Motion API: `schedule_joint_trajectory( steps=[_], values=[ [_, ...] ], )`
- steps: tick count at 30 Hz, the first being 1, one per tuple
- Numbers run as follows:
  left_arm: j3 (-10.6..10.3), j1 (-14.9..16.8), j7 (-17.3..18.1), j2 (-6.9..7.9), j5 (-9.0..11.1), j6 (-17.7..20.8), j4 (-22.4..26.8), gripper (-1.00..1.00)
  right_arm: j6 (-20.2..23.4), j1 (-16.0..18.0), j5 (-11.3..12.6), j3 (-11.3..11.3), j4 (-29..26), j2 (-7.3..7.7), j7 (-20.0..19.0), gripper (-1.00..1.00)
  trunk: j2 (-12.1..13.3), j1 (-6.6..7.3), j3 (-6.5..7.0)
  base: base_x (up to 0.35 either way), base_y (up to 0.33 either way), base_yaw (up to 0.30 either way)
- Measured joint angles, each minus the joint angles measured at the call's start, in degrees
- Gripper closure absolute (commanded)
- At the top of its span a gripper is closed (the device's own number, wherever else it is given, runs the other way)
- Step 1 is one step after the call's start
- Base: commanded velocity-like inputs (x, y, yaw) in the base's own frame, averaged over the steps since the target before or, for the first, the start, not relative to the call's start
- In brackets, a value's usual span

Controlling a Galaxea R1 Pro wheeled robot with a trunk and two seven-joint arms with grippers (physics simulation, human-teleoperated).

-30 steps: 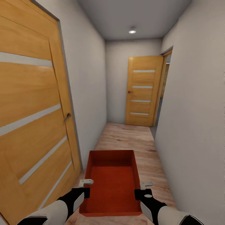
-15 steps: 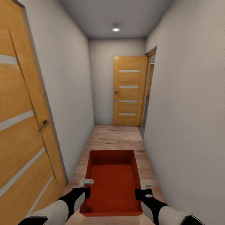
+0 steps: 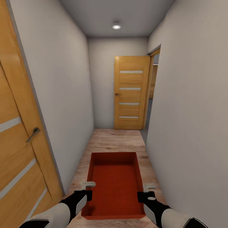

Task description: Move the two storage containers from the living room to the garage. In the garage, place one container on the floor and stack the other container on top of it (either order is fine).

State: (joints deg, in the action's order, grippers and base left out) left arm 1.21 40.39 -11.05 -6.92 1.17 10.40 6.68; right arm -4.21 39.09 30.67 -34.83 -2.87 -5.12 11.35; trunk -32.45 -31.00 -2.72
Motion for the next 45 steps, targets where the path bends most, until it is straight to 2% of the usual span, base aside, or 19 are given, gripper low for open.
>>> schedule_joint_trajectory(
  steps=[45],
  values=[
    [0.0,0.0,0.3,0.23,0.0,0.0,0.0,1.00,0.0,0.0,0.0,-0.1,0.0,-0.24,0.3,1.00,0.0,0.00,0.00,0.324,0.000,0.000]
  ],
)
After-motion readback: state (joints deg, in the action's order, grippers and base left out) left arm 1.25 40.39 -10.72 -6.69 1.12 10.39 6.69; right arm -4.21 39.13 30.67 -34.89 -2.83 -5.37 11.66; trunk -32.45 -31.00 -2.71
